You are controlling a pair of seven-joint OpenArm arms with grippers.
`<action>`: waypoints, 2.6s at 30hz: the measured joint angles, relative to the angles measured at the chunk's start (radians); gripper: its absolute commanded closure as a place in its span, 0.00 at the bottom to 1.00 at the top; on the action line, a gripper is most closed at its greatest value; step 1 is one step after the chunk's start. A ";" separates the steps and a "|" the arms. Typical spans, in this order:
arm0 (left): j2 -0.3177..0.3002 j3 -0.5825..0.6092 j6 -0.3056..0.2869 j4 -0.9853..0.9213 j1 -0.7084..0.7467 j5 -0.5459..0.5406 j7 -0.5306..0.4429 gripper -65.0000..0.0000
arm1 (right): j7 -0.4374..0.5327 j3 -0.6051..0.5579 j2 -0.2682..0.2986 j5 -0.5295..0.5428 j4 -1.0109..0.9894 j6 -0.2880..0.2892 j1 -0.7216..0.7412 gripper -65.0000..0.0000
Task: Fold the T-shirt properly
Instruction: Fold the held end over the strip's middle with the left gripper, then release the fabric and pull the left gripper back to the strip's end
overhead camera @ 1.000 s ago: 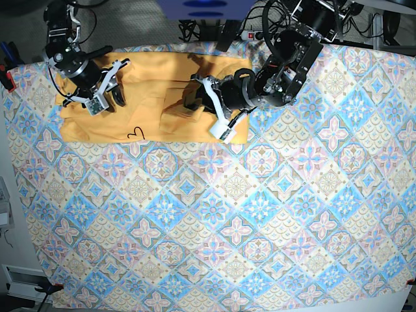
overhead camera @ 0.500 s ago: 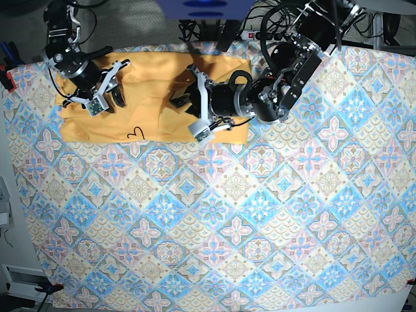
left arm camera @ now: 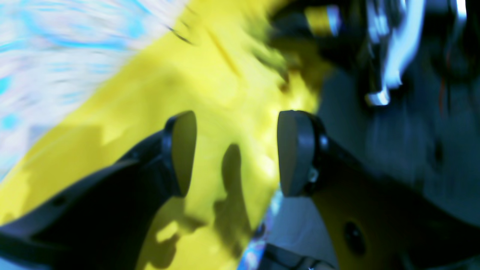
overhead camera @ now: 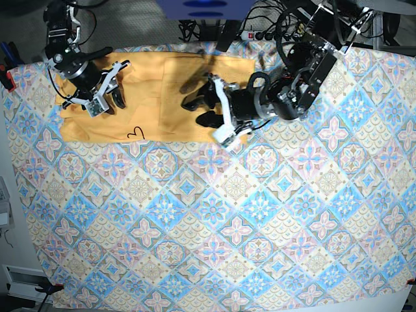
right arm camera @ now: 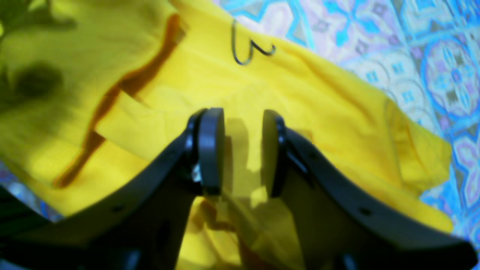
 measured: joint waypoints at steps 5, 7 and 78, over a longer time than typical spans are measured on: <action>0.019 -0.262 0.003 0.036 0.148 -0.002 0.027 0.52 | 0.000 -0.001 -0.002 0.000 0.002 0.003 -0.001 0.74; 0.025 -0.363 -0.001 0.065 0.209 -0.008 0.028 0.52 | 0.000 -0.001 0.000 0.000 0.002 0.002 -0.003 0.74; 0.244 -0.589 0.038 -0.319 0.111 -0.034 0.182 0.28 | 0.004 -0.003 -0.004 0.000 0.002 0.003 -0.003 0.74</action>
